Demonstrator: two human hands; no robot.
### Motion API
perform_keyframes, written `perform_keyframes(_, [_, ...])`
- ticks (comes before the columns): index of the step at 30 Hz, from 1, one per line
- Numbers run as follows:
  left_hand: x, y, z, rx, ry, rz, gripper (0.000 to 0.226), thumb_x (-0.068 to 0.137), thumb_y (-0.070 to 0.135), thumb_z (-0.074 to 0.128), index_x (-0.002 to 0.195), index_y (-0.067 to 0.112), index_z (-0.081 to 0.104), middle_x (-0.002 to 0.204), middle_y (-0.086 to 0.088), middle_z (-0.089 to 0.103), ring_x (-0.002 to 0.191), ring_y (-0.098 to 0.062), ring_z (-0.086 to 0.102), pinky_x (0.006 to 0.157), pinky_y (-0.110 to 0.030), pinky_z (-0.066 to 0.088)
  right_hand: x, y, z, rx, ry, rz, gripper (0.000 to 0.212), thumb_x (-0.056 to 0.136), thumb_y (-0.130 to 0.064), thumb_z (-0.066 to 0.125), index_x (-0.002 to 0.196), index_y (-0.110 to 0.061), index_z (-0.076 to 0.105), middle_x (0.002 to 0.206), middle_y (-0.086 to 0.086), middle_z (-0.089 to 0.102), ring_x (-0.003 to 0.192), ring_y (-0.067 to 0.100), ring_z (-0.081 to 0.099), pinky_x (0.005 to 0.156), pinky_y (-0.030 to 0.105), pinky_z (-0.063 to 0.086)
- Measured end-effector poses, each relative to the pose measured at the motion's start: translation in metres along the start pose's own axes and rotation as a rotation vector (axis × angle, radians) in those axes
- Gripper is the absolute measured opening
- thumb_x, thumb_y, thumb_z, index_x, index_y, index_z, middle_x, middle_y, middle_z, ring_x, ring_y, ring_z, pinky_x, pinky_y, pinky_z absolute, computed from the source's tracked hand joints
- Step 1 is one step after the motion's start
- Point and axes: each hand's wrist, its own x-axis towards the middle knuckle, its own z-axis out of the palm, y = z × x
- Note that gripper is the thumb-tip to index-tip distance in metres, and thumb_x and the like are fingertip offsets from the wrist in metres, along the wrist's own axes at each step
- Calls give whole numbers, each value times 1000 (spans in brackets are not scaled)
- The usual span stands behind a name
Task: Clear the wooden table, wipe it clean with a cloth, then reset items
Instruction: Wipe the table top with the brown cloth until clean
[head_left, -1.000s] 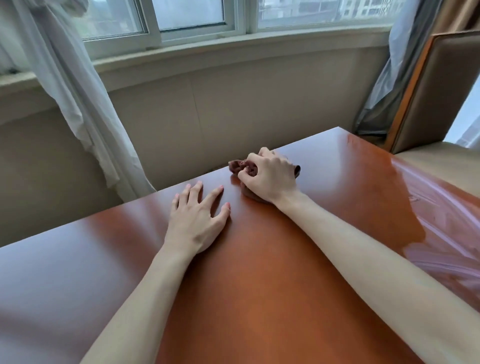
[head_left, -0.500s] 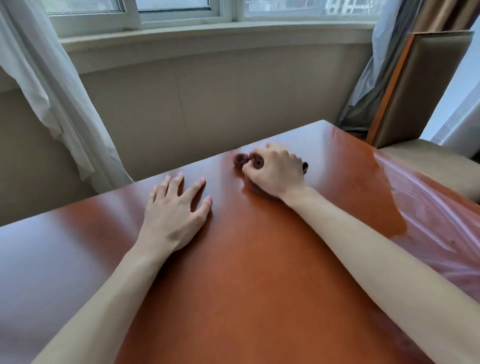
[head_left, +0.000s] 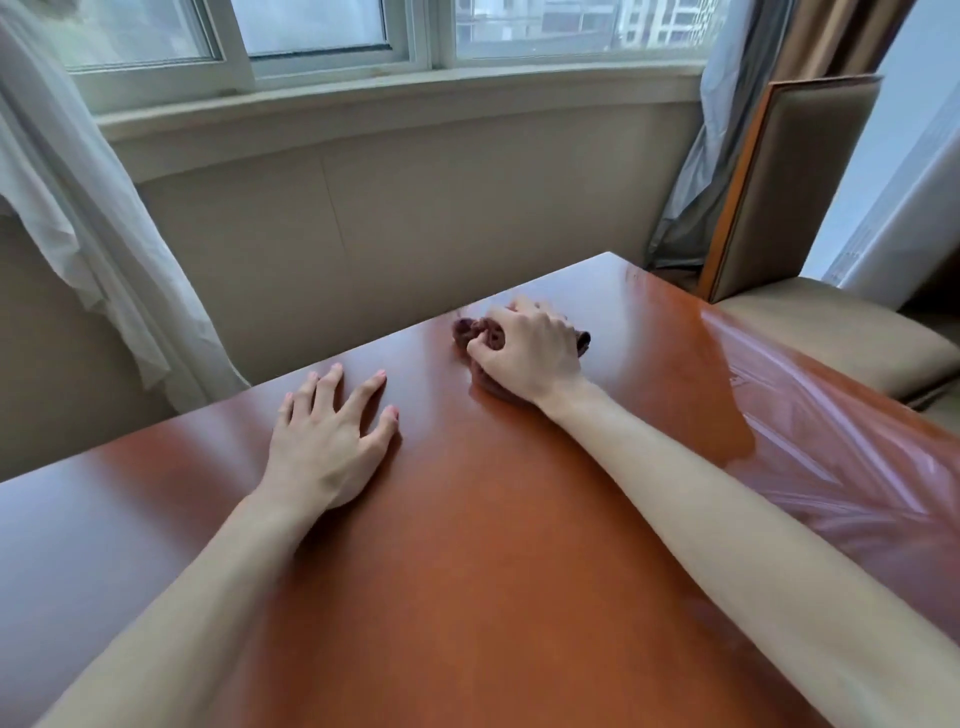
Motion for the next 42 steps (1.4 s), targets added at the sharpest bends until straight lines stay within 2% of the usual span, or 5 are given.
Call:
perform_keyframes(3, [11, 16, -18, 102, -139, -35, 59, 101, 57, 23, 154, 34, 27, 160, -14, 25, 148, -34, 22, 118, -53, 24, -102, -5, -36, 40, 5, -120, 36, 82, -52, 49, 94, -27, 72, 96, 0, 64, 91, 29, 59, 81, 38, 48])
perform_keyframes(9, [14, 108, -20, -30, 1, 228, 61, 100, 57, 35, 154, 30, 35, 161, -16, 27, 146, -35, 28, 117, -46, 26, -203, 22, -86, 90, 49, -303, 23, 82, -45, 60, 93, -30, 73, 94, -8, 64, 90, 20, 58, 82, 32, 50])
perform_keyframes(16, [25, 132, 20, -72, -7, 329, 69, 90, 73, 18, 154, 50, 25, 166, -4, 18, 154, -26, 9, 124, -47, 7, -41, 122, -54, -75, 56, 5, 35, 84, -53, 55, 98, -27, 72, 93, 2, 63, 94, 31, 61, 75, 38, 53])
perform_keyframes(26, [25, 133, 26, -56, 19, 302, 71, 85, 76, 5, 154, 57, 10, 168, 6, 6, 154, -16, -5, 125, -40, -4, 144, 201, -10, -179, 132, 336, 35, 87, -44, 55, 103, -18, 72, 112, 15, 65, 111, 42, 57, 92, 44, 45])
perform_keyframes(42, [24, 133, 22, -78, -3, 325, 75, 85, 73, 14, 156, 47, 24, 168, -7, 16, 154, -30, 10, 125, -48, 7, -216, 64, -113, 54, 25, -313, 21, 80, -41, 62, 91, -27, 74, 93, -6, 64, 89, 20, 59, 81, 34, 51])
